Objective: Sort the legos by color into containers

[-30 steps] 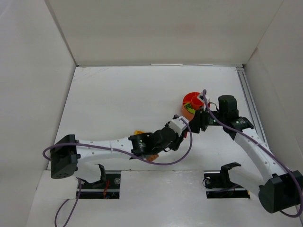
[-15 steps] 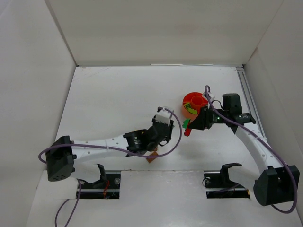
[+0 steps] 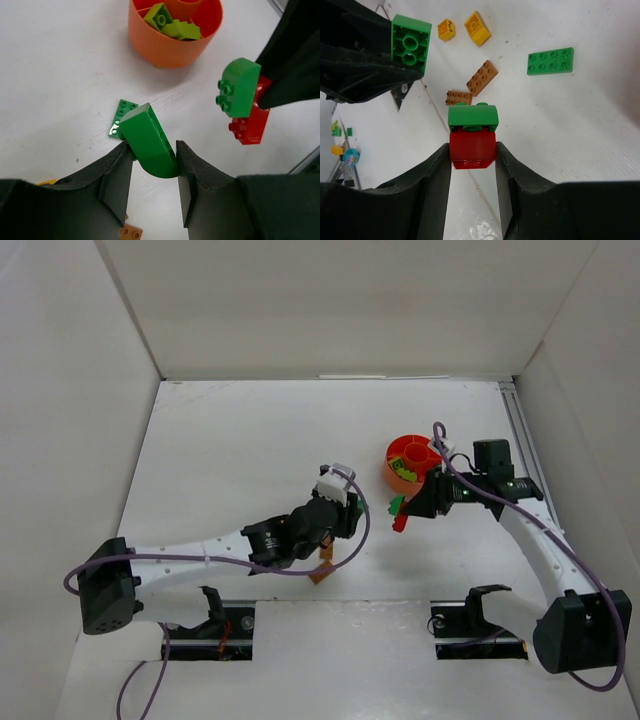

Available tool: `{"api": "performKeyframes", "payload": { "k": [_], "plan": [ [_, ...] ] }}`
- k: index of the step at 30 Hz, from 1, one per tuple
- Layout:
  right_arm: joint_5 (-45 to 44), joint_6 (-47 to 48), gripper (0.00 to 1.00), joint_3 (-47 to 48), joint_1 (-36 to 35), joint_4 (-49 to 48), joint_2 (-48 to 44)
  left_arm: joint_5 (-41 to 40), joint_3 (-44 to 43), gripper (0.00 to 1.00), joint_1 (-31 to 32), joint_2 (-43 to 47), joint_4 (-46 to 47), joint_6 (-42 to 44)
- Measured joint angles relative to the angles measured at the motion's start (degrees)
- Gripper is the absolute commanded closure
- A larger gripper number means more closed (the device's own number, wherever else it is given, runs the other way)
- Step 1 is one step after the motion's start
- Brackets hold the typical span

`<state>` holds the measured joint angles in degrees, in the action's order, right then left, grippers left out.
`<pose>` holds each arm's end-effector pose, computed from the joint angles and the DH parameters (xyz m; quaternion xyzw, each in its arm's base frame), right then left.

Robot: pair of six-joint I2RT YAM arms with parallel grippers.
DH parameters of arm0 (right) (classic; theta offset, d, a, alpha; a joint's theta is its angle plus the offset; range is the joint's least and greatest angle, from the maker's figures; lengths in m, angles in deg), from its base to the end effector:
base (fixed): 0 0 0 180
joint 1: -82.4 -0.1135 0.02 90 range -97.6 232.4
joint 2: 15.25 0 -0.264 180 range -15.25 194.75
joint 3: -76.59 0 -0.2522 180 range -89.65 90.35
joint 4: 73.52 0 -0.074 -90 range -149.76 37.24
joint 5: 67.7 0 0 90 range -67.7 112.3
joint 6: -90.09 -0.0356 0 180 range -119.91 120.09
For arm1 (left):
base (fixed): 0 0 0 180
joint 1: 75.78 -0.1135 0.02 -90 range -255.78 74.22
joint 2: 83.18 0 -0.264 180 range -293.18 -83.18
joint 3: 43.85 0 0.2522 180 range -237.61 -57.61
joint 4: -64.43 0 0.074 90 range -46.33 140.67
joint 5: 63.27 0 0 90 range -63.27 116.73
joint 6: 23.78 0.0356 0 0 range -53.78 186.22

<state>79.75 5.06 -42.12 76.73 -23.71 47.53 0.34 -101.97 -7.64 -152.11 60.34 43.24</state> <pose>0.2056 0.0506 0.2690 -0.2353 0.8091 0.4552 0.2878 0.1171 -0.2495 0.2853 0.1679 0.7661 -0.2969 0.5447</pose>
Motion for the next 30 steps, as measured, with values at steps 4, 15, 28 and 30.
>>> {"api": "performKeyframes", "payload": {
  "k": [4, 15, 28, 30],
  "plan": [
    [-3.5, -0.2, 0.99, 0.6, 0.3, 0.6, -1.7, 3.6, 0.6, 1.0, -0.5, 0.9, 1.8, 2.4],
    [-36.0, -4.8, 0.99, 9.7, 5.2, 6.8, -7.5, 15.1, -14.6, 1.0, -10.7, -12.9, 1.1, 3.6],
    [-59.0, -7.0, 0.98, 13.2, 6.0, 11.2, -8.9, 25.4, -39.1, 1.0, -12.4, -34.1, -2.4, 9.7],
    [-60.2, -7.0, 0.98, 13.2, 6.0, 11.3, -8.9, 27.2, -41.9, 1.0, -13.5, -36.1, -2.6, 10.4]
  ]
}}
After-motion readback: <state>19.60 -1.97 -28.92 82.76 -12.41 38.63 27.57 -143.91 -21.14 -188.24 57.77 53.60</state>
